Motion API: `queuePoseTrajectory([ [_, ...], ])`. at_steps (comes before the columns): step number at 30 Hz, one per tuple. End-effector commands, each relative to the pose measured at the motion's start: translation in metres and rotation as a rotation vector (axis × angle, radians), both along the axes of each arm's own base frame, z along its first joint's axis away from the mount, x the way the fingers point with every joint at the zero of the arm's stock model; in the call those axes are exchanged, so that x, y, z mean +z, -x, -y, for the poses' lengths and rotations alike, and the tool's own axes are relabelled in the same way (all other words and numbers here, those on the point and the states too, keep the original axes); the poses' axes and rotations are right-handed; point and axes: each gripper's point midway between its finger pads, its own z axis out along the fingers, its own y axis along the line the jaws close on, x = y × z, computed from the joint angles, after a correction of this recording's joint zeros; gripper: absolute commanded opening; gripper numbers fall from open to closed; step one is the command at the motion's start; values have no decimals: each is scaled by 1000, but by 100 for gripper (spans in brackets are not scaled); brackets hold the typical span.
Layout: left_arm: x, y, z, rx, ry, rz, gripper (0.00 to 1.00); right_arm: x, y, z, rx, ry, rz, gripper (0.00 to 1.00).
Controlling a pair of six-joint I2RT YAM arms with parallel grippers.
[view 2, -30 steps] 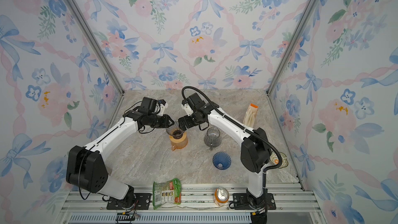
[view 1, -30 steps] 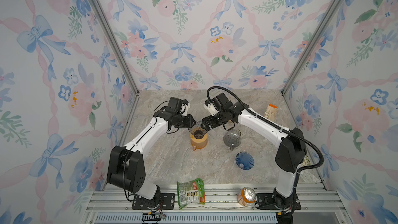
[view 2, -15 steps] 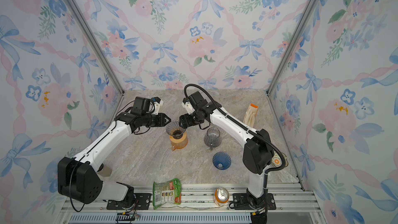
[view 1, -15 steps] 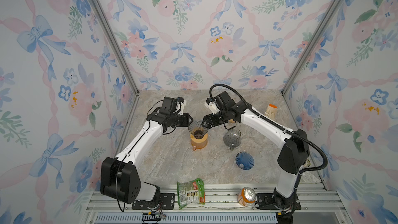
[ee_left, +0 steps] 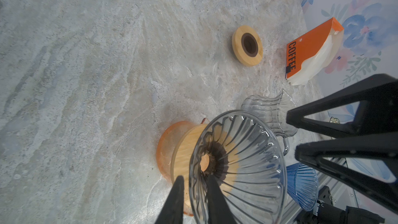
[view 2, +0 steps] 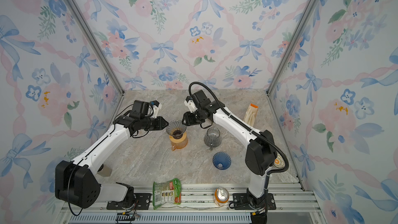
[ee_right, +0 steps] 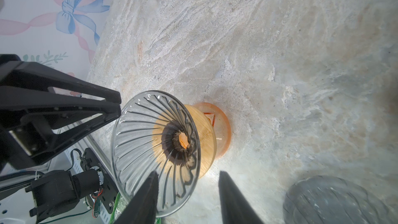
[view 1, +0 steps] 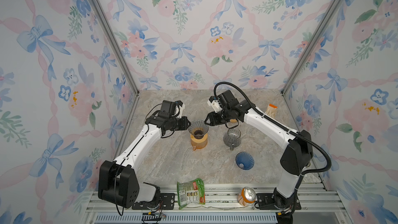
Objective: Place the coffee filter in the dripper
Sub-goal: 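Grasp the clear dripper's rim with the right gripper while the left gripper holds it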
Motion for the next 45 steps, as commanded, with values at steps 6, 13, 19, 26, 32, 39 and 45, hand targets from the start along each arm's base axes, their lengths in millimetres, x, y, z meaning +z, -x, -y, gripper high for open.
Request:
queuePoseTrajectory([
  [6,-14,2,3,-17,5,-38,20,-16,3,0,-17,4,-67,46],
  [13,-20,2,7,-26,-3,-55,17,-27,2,1,-35,32,-91,43],
  [19,-21,3,5,-17,-10,-51,15,-32,2,0,-40,37,-98,36],
  [26,-23,5,6,-22,-9,-59,13,-36,5,-2,-40,31,-109,32],
  [32,-23,7,8,-24,-11,-61,12,-40,8,-5,-40,27,-117,29],
  [39,-25,7,8,-22,-19,-63,11,-43,14,-9,-27,26,-110,22],
  [45,-23,6,7,-17,-22,-55,9,-45,14,-10,-45,-2,-95,15],
])
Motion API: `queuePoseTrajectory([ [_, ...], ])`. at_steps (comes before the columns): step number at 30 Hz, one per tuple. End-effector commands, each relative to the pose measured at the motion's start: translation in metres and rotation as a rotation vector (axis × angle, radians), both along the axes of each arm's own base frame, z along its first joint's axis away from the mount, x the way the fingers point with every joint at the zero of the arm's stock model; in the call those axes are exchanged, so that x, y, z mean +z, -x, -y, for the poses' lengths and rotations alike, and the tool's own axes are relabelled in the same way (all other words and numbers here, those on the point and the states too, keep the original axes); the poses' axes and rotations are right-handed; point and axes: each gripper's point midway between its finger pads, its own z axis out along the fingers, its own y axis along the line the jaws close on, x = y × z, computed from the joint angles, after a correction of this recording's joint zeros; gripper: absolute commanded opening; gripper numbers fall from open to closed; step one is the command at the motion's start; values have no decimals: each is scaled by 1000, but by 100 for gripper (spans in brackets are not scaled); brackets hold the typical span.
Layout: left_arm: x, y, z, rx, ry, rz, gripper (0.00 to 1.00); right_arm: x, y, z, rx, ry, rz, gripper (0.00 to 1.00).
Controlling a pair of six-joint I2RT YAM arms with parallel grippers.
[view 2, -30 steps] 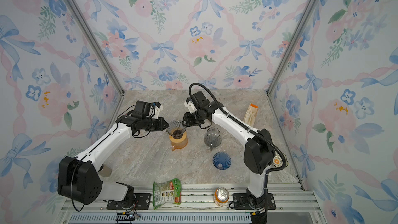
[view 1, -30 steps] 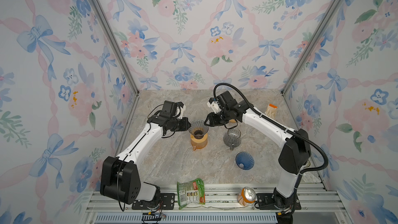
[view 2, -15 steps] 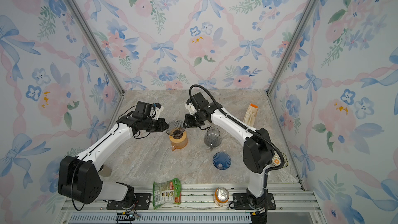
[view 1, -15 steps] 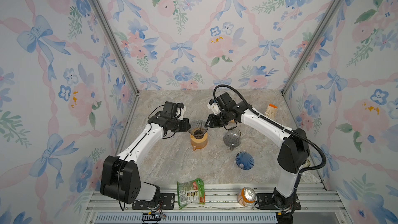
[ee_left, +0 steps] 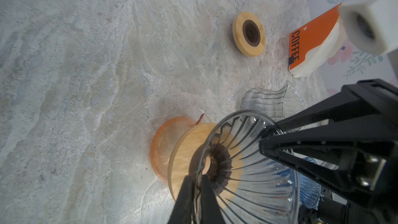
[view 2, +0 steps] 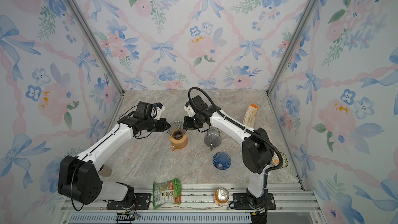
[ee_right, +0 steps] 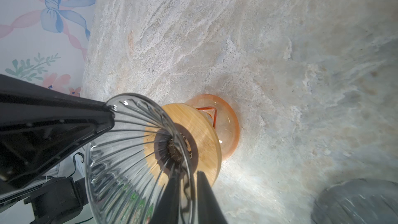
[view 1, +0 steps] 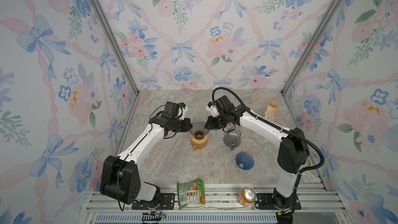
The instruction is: Place the coffee filter in the dripper
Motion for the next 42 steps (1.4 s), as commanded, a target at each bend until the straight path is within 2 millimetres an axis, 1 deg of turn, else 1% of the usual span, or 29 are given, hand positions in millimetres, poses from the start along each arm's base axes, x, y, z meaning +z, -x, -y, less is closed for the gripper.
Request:
queuePoseTrajectory([
  [1,-6,3,-4,12,-24,-20,9,-3,6,1,-11,-2,-2,15],
  [10,-10,5,-6,10,-36,-22,7,-2,7,2,-8,8,32,14],
  [21,-10,7,-7,0,-42,-12,7,20,7,-2,3,-44,48,21],
  [26,-10,8,-7,-1,-44,-10,7,25,7,0,0,-49,55,19],
  [33,-15,13,-11,10,-53,-19,6,20,11,1,4,-32,35,15],
  [39,-12,13,-11,9,-53,-11,6,21,12,3,1,-2,66,13],
  [42,-15,13,-11,9,-56,-17,6,18,12,5,-5,12,71,11],
])
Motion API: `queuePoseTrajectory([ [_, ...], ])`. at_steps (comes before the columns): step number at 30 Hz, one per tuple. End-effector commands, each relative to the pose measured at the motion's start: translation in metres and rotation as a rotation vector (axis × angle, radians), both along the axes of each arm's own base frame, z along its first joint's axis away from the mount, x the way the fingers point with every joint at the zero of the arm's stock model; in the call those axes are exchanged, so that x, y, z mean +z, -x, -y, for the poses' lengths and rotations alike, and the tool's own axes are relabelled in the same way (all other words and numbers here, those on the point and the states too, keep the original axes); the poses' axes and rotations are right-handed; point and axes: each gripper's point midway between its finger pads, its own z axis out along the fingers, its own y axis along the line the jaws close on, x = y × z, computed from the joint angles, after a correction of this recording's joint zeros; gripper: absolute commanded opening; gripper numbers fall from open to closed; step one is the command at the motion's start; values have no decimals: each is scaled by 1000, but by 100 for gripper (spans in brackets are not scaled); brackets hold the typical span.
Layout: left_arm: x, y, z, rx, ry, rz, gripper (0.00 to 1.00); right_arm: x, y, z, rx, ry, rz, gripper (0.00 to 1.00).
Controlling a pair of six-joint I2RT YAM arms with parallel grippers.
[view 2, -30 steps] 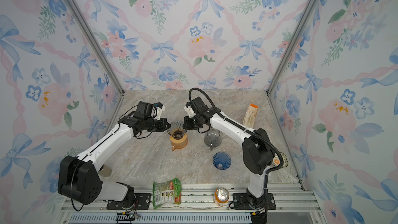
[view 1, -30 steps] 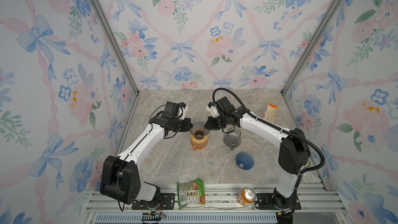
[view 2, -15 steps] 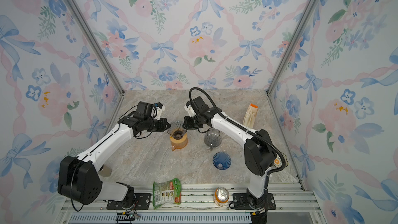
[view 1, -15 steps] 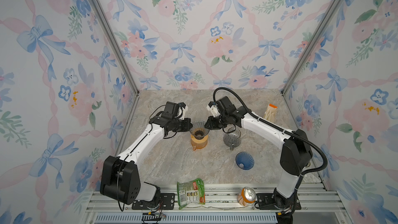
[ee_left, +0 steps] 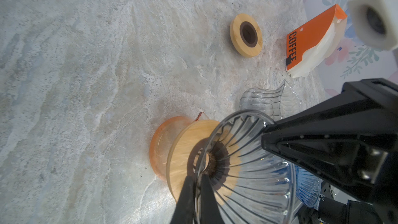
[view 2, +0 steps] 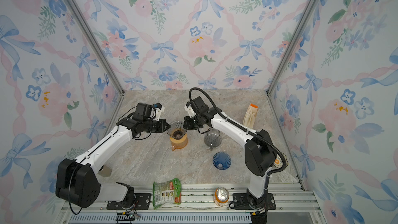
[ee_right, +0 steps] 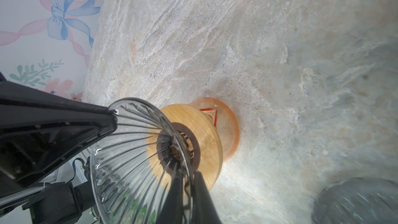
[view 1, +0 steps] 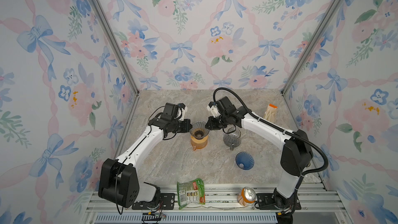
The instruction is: Place the coffee filter in the dripper
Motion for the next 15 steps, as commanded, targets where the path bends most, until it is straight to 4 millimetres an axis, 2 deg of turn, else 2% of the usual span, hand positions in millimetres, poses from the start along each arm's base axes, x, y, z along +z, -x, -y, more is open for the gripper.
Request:
queuePoseTrajectory([
  [1,-18,9,-10,8,-61,-40,6,8,9,4,16,26,28,11],
  [6,-24,9,-15,25,-87,-43,1,-1,10,6,14,60,37,8],
  [15,-25,9,-12,11,-74,-48,1,-10,11,3,5,64,-1,8],
])
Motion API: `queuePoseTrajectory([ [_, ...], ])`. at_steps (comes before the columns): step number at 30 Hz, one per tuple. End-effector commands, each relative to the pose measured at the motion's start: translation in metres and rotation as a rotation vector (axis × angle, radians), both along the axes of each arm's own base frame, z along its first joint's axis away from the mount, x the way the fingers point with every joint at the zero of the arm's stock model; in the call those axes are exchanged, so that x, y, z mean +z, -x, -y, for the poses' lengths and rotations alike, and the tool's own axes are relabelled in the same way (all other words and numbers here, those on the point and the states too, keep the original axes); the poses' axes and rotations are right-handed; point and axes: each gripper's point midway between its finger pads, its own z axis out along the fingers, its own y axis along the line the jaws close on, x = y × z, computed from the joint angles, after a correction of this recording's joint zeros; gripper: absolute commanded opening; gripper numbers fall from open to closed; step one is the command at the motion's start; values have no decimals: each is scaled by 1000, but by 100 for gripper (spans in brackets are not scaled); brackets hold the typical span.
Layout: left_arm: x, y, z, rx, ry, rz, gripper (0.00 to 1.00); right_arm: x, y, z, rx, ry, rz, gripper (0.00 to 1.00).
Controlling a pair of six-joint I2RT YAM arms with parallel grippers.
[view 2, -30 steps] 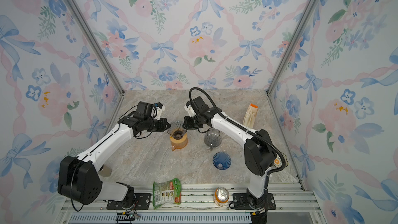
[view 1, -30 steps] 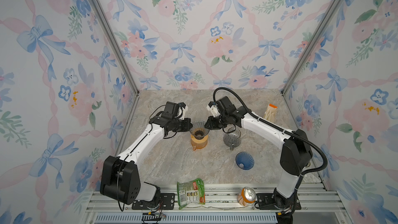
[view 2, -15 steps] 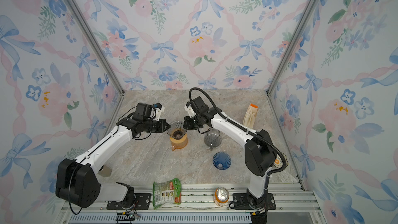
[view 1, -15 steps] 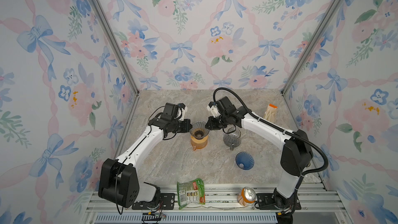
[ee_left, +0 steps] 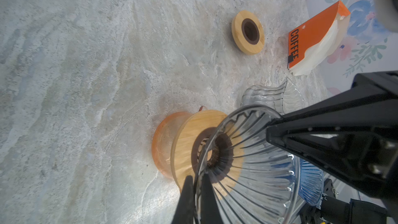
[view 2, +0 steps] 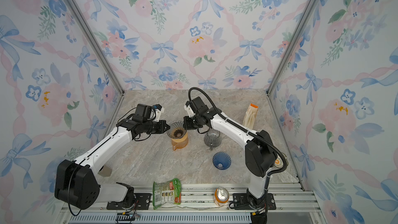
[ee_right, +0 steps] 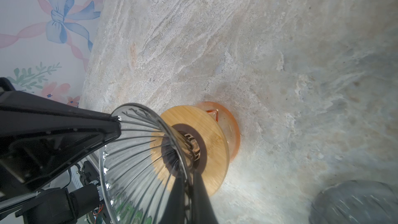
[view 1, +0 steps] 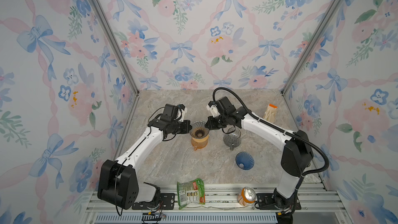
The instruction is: Place the coffee filter in the dripper
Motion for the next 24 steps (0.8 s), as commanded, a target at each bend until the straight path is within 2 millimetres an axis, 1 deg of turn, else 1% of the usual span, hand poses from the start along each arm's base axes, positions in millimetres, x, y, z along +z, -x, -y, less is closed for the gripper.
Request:
queuePoseTrajectory([
  [1,-22,5,-9,9,-66,-49,1,-13,11,5,9,61,-34,8],
  [6,-24,2,-5,-10,-57,-60,1,-18,8,7,2,101,-58,8],
  [12,-27,0,-7,-5,-71,-62,1,-30,10,14,-15,114,-88,7],
  [16,-26,-1,-7,-1,-71,-60,1,-34,10,15,-22,97,-92,7],
  [21,-25,-1,-9,5,-84,-51,0,-33,9,11,-21,48,-71,5],
  [24,-27,-2,-9,4,-87,-56,0,-40,10,13,-28,46,-79,5],
])
